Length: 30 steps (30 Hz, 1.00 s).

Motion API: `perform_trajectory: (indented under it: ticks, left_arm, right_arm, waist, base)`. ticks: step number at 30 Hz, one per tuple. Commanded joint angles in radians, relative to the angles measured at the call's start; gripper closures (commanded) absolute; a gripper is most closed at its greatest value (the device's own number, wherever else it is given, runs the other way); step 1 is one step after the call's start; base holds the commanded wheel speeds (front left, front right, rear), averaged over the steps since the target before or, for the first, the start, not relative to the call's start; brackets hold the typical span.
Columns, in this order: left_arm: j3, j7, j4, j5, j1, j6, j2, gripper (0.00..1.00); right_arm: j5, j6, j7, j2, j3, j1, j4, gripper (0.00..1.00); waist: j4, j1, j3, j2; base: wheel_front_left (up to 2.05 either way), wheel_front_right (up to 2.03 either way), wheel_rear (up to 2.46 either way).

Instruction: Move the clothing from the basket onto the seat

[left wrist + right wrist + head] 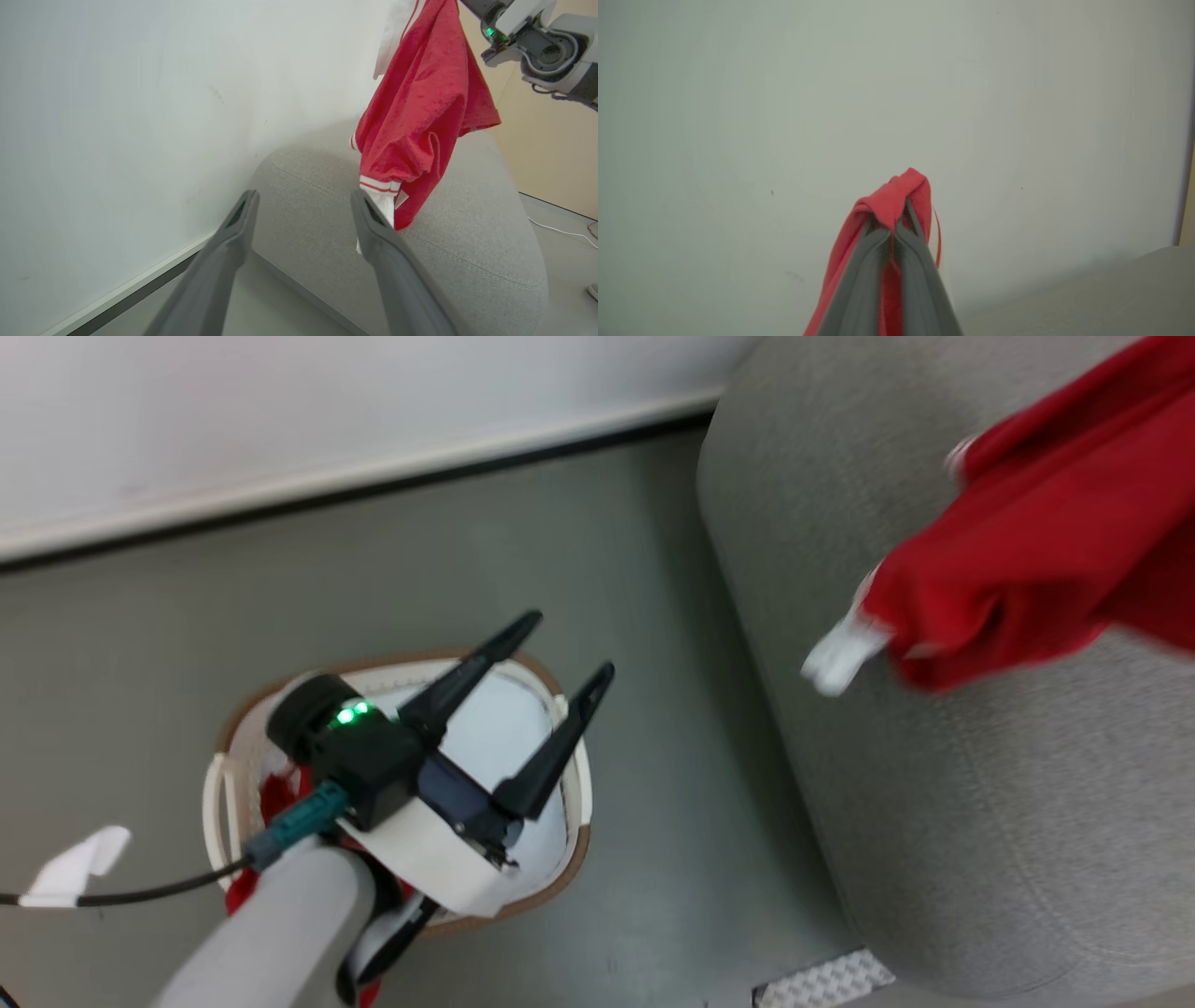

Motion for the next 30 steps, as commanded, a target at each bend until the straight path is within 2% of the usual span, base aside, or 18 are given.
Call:
perform_trajectory:
  ticks: [1, 5, 8, 11, 13, 19, 20, 21, 22, 23, 24, 25, 27, 30]
  left_arm:
    - [0.009, 0.002, -0.013, 0.009, -0.036, -0.004, 0.019, 0.0]
    - [0.013, -0.008, -0.026, 0.004, -0.081, -0.007, 0.035, 0.0]
    - [0.021, -0.016, -0.03, -0.003, -0.104, -0.008, 0.039, 0.0]
    - [0.022, -0.032, -0.03, -0.008, -0.11, -0.008, 0.039, 0.0]
    - [0.024, -0.042, -0.028, -0.011, -0.108, -0.008, 0.033, 0.0]
    - [0.013, -0.065, 0.001, -0.014, -0.09, -0.009, 0.014, 0.0]
    - [0.013, -0.065, 0.006, -0.019, -0.086, -0.009, 0.009, 0.0]
    - [0.014, -0.069, 0.012, -0.022, -0.082, -0.007, 0.005, 0.0]
    - [0.014, -0.069, 0.012, -0.022, -0.082, -0.007, 0.005, 0.0]
    - [0.016, -0.069, 0.016, -0.029, -0.077, -0.005, -0.001, 0.0]
    - [0.019, -0.072, 0.021, -0.031, -0.072, -0.003, -0.005, 0.0]
    - [0.021, -0.075, 0.024, -0.034, -0.065, -0.002, -0.008, 0.0]
    - [0.025, -0.077, 0.034, -0.038, -0.048, 0.001, -0.008, 0.0]
    - [0.037, -0.081, 0.048, -0.044, -0.027, 0.009, -0.011, 0.0]
  right_arm:
    - [-0.016, -0.002, 0.018, -0.013, -0.076, -0.099, 0.028, 1.0]
    - [-0.063, -0.002, 0.056, -0.048, -0.29, -0.302, 0.084, 1.0]
    - [-0.153, -0.002, 0.088, -0.091, -0.411, -0.433, 0.108, 1.0]
    - [-0.274, -0.002, 0.116, -0.12, -0.495, -0.5, 0.139, 1.0]
    - [-0.353, -0.002, 0.126, -0.11, -0.538, -0.513, 0.161, 1.0]
    - [-0.495, -0.002, 0.078, 0.001, -0.717, -0.454, 0.253, 1.0]
    - [-0.511, -0.002, 0.068, 0.02, -0.742, -0.443, 0.275, 0.93]
    - [-0.528, -0.002, 0.059, 0.033, -0.763, -0.429, 0.294, 0.77]
    - [-0.528, -0.002, 0.059, 0.033, -0.763, -0.429, 0.294, 0.77]
    - [-0.546, -0.002, 0.05, 0.04, -0.783, -0.417, 0.312, 0.63]
    - [-0.552, -0.002, 0.04, 0.048, -0.802, -0.413, 0.326, 0.16]
    - [-0.559, -0.002, 0.031, 0.056, -0.82, -0.411, 0.341, 0.0]
    - [-0.568, -0.002, 0.011, 0.073, -0.827, -0.4, 0.364, 0.0]
    - [-0.554, -0.002, -0.013, 0.102, -0.787, -0.361, 0.37, 0.0]
  waist:
    - [0.056, -0.0002, 0.152, -0.0001]
    - [0.102, -0.0002, 0.23, -0.0001]
    - [0.135, -0.0002, 0.277, -0.0001]
    - [0.166, -0.0002, 0.31, -0.0001]
    - [0.183, -0.0002, 0.329, -0.0001]
    - [0.222, -0.0002, 0.358, -0.0001]
    - [0.226, -0.0002, 0.358, -0.0001]
    - [0.229, -0.0002, 0.355, -0.0001]
    - [0.229, -0.0002, 0.355, -0.0001]
    - [0.23, -0.0002, 0.353, -0.0001]
    - [0.229, -0.0002, 0.348, -0.0001]
    - [0.228, -0.0002, 0.342, -0.0001]
    - [0.22, -0.0002, 0.32, -0.0001]
    - [0.205, -0.0002, 0.278, -0.0001]
  base:
    - [0.0, 0.0, 0.0]
    - [0.0, 0.0, 0.0]
    - [0.0, 0.0, 0.0]
    - [0.0, 0.0, 0.0]
    - [0.0, 0.0, 0.0]
    - [0.0, 0.0, 0.0]
    - [0.0, 0.0, 0.0]
    - [0.0, 0.0, 0.0]
    - [0.0, 0.0, 0.0]
    - [0.0, 0.0, 0.0]
    - [0.0, 0.0, 0.0]
    - [0.0, 0.0, 0.0]
    - [0.0, 0.0, 0.0]
    - [0.0, 0.0, 0.0]
